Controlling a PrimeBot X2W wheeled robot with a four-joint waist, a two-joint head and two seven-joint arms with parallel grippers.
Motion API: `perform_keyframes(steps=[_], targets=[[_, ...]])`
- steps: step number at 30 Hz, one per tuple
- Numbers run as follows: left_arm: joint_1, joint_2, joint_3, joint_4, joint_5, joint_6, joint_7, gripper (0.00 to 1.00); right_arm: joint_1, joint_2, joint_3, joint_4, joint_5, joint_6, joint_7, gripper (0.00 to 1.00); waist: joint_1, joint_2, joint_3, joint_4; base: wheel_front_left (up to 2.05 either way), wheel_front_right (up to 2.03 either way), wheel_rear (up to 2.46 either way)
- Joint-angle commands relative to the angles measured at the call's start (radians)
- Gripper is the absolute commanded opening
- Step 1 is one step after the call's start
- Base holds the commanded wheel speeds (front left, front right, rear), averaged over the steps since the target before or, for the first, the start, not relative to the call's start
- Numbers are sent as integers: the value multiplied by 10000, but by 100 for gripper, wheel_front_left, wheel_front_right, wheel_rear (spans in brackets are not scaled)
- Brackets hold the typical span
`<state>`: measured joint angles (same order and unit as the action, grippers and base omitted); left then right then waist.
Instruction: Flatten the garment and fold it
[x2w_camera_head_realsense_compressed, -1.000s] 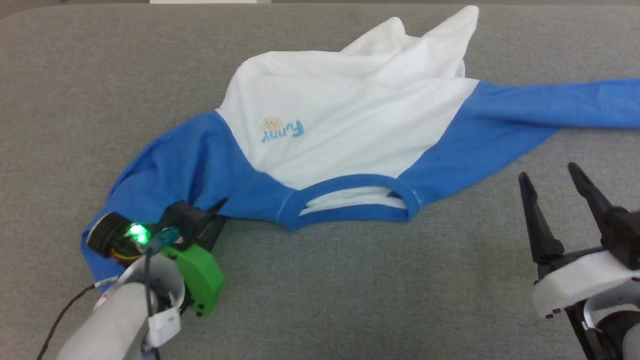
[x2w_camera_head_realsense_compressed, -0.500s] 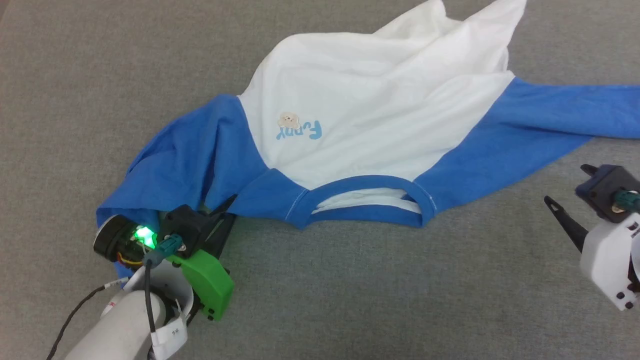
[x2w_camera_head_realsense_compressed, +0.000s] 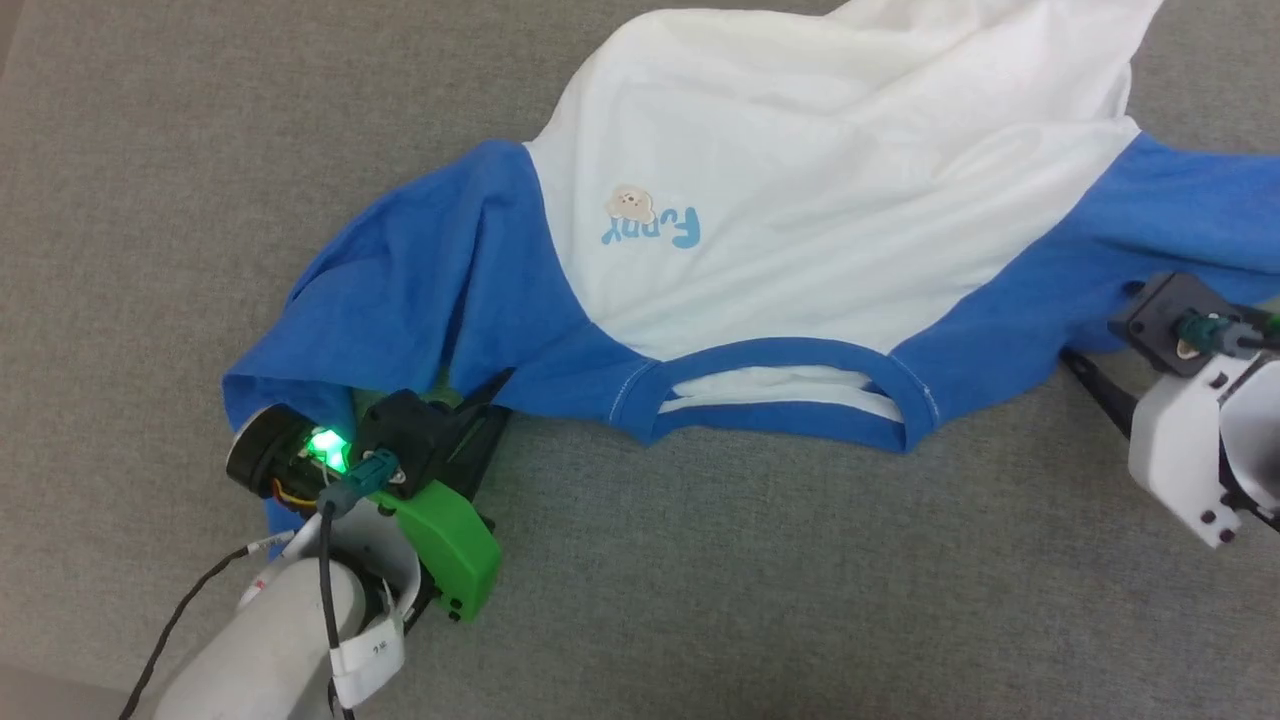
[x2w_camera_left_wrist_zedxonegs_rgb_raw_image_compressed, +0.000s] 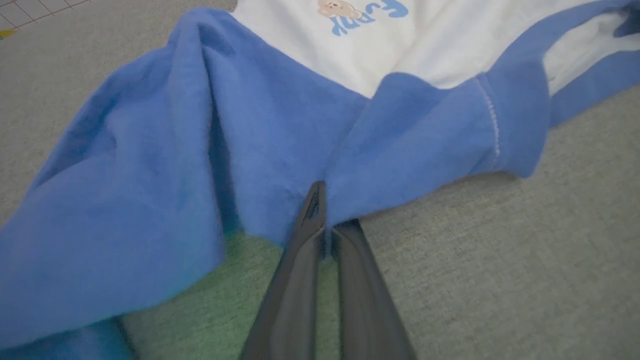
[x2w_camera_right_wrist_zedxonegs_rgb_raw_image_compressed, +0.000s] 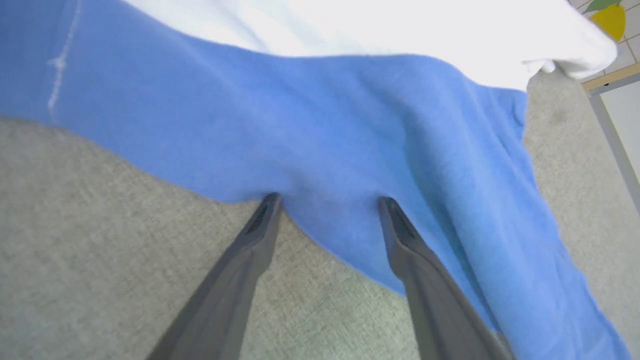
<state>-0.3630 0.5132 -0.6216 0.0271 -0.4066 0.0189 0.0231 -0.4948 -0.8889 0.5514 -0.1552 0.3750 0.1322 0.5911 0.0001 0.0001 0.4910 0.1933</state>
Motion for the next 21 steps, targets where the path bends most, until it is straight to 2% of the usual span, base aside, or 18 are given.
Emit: perform_keyframes(steps=[1,2,3,4,9,12,21], targets=[[-131,-25,24,56,-53,2,-98,0,-118,238,75,304,45,-15,-123,95,-1,-1,81,46,0,0,0],[-124,-33,30,66,-72,13,-122,0,-146,386,20,537,53,-15,-219,38,-1,-1,90,32,0,0,0],[-118,-40,37,72,-91,22,-142,0,-157,526,-51,720,70,-15,-321,27,-1,-1,93,16,0,0,0],[-113,-49,47,77,-114,32,-166,0,-165,689,-160,947,52,-15,-448,0,-1,-1,89,-12,0,0,0],[-61,-14,174,27,-229,127,-294,0,-175,1235,-647,1556,-175,-15,-1139,0,-1,-1,-92,-264,0,0,0],[63,26,377,-159,-373,282,-451,0,-56,1705,-1294,1636,-321,-15,-1711,0,-1,-1,-426,-495,0,0,0],[420,51,1364,-1533,-903,940,-1267,0,997,3194,-3464,761,-1072,-15,-3060,0,-1,-1,-1919,-1141,0,0,0]])
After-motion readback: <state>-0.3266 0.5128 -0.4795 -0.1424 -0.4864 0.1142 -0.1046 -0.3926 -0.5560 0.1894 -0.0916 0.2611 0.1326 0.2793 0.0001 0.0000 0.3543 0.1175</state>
